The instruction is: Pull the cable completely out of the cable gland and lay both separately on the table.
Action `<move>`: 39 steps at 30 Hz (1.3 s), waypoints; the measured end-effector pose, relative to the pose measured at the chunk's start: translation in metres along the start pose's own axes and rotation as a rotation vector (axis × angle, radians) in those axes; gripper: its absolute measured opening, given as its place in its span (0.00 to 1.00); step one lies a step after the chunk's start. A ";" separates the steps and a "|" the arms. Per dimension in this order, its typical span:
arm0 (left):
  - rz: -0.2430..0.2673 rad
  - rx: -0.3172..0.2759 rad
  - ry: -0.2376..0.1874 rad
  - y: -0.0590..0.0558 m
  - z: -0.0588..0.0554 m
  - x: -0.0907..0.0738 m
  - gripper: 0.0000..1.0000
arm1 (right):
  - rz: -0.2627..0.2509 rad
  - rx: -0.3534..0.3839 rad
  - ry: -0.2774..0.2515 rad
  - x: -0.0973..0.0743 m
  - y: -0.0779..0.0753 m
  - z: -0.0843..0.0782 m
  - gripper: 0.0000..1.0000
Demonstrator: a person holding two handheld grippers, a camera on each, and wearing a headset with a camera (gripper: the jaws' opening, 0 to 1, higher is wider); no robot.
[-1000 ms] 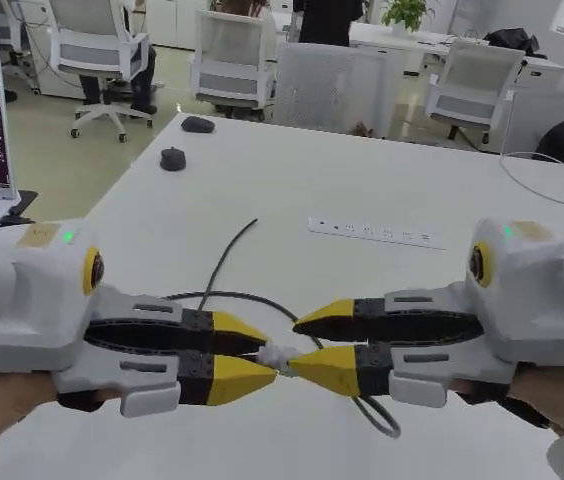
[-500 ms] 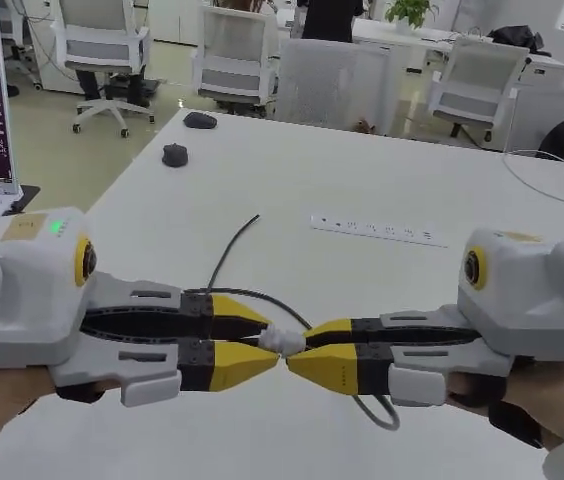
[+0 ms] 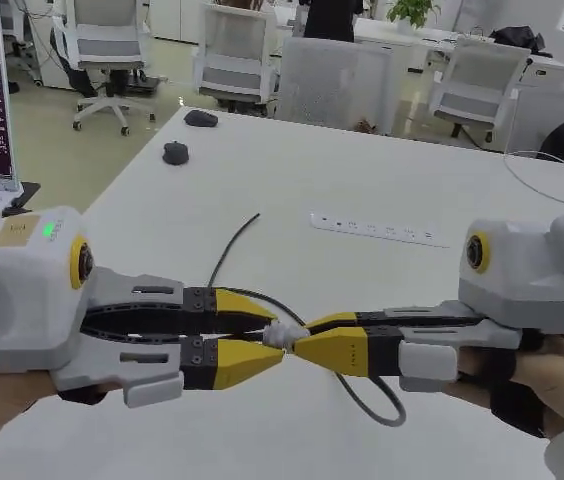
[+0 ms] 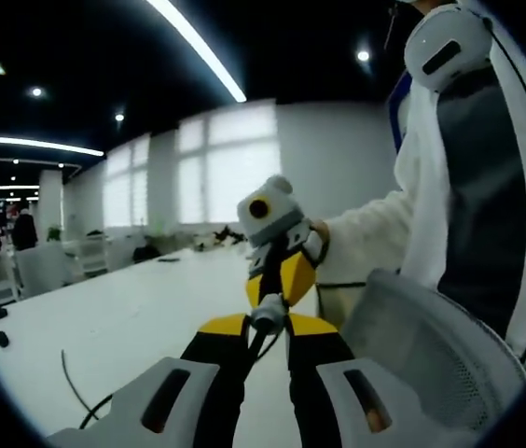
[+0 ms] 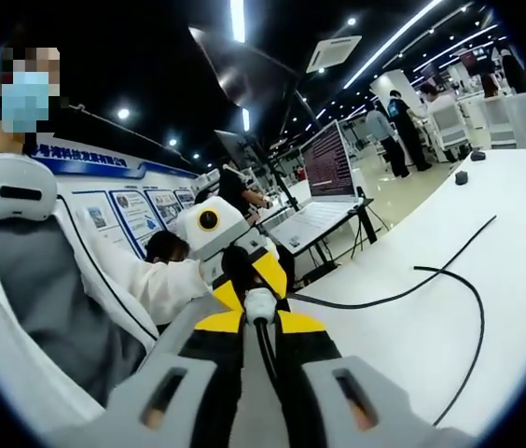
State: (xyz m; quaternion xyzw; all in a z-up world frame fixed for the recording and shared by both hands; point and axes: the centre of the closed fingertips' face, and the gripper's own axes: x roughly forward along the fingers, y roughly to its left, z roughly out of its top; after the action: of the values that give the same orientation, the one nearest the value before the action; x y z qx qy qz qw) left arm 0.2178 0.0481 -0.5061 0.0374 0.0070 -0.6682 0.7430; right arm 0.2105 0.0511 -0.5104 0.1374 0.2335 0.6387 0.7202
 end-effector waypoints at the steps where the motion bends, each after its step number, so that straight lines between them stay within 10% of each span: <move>1: -0.006 -0.002 0.002 0.000 0.000 0.000 0.16 | 0.005 0.001 0.010 0.000 0.000 -0.001 0.10; 13: -0.039 -0.189 0.000 0.000 0.006 -0.008 0.14 | 0.039 -0.074 0.007 0.007 0.011 0.003 0.09; 16: -0.067 -0.318 0.004 -0.004 0.005 -0.009 0.14 | 0.040 -0.214 0.022 0.008 0.013 0.003 0.09; 29: -0.091 -0.425 0.000 -0.004 0.003 -0.007 0.15 | 0.023 -0.510 0.020 0.007 0.014 0.001 0.10; 34: -0.085 -0.401 0.001 -0.005 0.002 -0.007 0.15 | 0.016 -0.526 0.015 0.007 0.013 0.001 0.11; 39: -0.060 -0.335 0.005 -0.002 0.000 -0.006 0.15 | -0.020 -0.387 0.035 0.008 0.004 0.001 0.15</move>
State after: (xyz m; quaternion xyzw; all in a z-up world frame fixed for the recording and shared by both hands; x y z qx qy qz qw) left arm 0.2152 0.0535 -0.5059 -0.0857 0.1212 -0.6794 0.7186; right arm 0.2079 0.0595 -0.5086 -0.0172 0.1200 0.6666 0.7355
